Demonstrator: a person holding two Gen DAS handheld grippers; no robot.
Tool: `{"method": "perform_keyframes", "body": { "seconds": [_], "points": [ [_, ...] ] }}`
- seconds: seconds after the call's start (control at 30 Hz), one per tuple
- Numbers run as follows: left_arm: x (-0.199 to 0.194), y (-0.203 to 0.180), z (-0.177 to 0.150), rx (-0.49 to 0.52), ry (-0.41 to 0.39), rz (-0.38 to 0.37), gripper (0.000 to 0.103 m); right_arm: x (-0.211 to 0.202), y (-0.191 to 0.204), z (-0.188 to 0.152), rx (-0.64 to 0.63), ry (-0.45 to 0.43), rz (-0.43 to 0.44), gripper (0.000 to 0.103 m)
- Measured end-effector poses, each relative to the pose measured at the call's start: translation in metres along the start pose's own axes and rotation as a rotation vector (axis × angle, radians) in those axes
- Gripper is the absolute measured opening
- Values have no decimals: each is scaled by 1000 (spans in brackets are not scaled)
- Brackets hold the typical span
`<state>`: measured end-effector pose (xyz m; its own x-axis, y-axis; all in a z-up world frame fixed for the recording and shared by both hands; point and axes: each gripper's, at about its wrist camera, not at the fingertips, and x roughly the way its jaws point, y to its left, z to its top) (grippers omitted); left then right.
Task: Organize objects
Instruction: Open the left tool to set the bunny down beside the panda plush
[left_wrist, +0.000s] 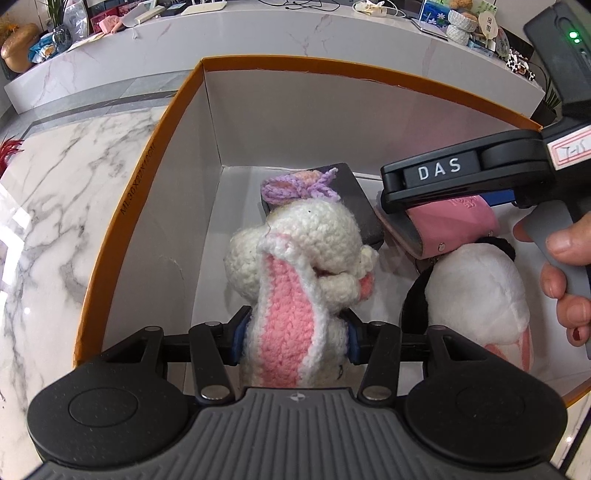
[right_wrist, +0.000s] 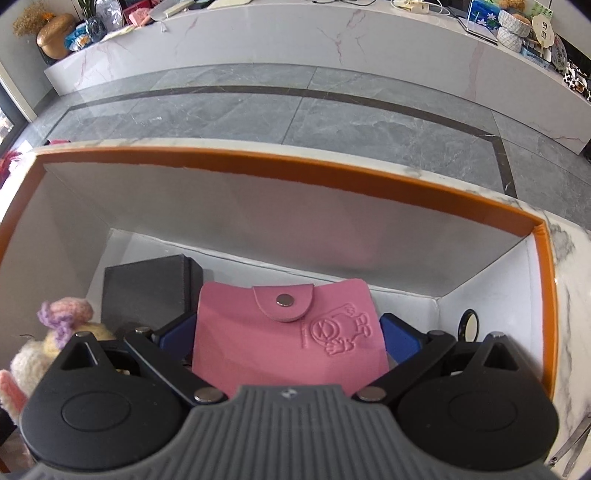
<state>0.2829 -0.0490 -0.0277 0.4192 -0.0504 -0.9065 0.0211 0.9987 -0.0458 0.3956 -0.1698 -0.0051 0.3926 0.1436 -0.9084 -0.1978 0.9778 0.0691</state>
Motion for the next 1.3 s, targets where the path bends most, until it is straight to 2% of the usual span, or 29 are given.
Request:
{"method": "perform_keyframes", "body": {
  "seconds": [0.57,0.77,0.93,1.3],
  "points": [
    [-4,-3,-1,-11,13,-5,58,12,-2,1,-3,48,-16,102],
    [-4,-1,0,-20,14,-13,67,12,-2,0,-5,50,-17,102],
    [-5,-2,0,-20,13,-13,70,12,-1,0,-4,49,-17,102],
    [-5,0,3,-23,19,-24,84,9,-3,0,0,44,-13,102]
  ]
}}
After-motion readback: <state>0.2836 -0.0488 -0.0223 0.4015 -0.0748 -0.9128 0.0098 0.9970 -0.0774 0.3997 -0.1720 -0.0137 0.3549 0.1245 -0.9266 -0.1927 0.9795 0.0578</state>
